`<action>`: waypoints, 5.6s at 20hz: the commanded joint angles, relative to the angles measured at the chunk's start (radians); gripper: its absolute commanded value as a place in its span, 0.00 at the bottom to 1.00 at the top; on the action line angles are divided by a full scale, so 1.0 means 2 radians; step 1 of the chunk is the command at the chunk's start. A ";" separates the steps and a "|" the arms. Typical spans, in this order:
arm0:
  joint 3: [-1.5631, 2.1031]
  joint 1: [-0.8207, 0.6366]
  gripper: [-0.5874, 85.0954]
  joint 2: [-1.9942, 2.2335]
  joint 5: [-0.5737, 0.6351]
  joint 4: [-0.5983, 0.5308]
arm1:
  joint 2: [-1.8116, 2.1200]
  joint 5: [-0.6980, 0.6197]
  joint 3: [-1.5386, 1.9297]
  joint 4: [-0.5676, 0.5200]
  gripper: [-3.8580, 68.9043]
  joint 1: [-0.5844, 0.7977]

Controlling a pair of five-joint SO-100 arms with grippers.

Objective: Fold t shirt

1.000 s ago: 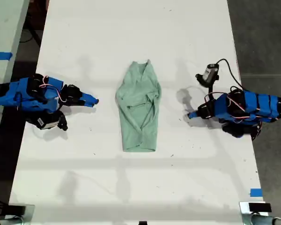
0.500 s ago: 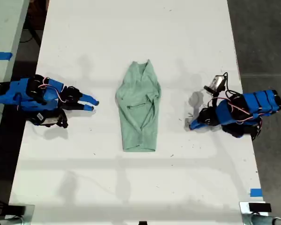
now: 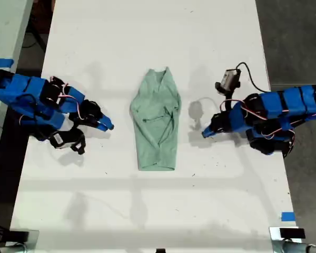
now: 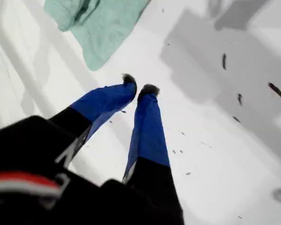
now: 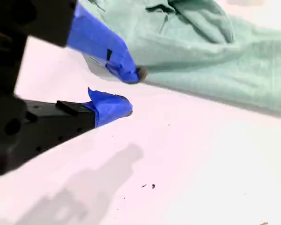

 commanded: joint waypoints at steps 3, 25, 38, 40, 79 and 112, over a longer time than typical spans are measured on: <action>-0.450 0.005 0.23 -0.476 0.102 0.057 | -0.379 -0.035 -0.373 0.044 0.28 -0.028; -0.653 0.071 0.00 -0.674 0.081 0.114 | -0.594 0.010 -0.464 -0.015 0.06 -0.074; -0.647 -0.126 0.00 -0.387 0.190 0.208 | -0.443 -0.167 -0.600 0.118 0.06 0.110; -0.642 -0.196 0.00 -0.358 0.226 0.219 | -0.407 -0.208 -0.582 0.115 0.06 0.177; 0.419 -0.081 0.08 0.610 -0.006 0.002 | 0.576 -0.087 0.381 0.142 0.09 0.032; 0.488 -0.091 0.19 0.608 -0.026 -0.033 | 0.572 -0.293 0.443 0.082 0.07 0.013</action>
